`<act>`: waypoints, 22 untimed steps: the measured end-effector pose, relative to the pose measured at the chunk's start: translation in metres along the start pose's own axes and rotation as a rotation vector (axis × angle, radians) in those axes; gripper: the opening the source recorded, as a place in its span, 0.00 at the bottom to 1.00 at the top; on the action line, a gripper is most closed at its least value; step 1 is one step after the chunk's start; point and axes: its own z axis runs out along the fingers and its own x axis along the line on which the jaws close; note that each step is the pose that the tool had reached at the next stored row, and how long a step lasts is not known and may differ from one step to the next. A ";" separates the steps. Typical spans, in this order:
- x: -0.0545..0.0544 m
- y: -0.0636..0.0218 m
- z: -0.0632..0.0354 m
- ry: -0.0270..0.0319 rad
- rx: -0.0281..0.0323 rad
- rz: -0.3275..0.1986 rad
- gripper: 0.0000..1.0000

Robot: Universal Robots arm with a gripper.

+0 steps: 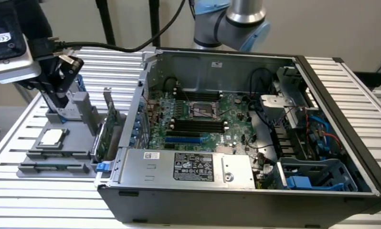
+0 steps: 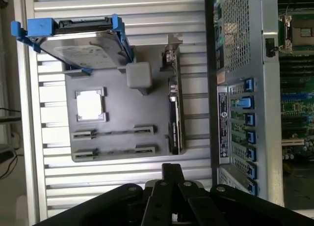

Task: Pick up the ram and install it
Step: 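Reach for the ram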

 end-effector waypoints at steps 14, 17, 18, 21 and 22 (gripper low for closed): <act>0.063 -0.0115 0.0151 0.0001 0.0003 0.000 0.11; 0.069 -0.0120 0.0161 0.0000 0.0041 -0.008 0.11; 0.070 -0.0120 0.0161 -0.0002 0.0111 -0.013 0.11; 0.070 -0.0121 0.0163 -0.0007 0.0289 -0.031 0.11; 0.070 -0.0122 0.0163 -0.0003 0.0294 -0.032 0.11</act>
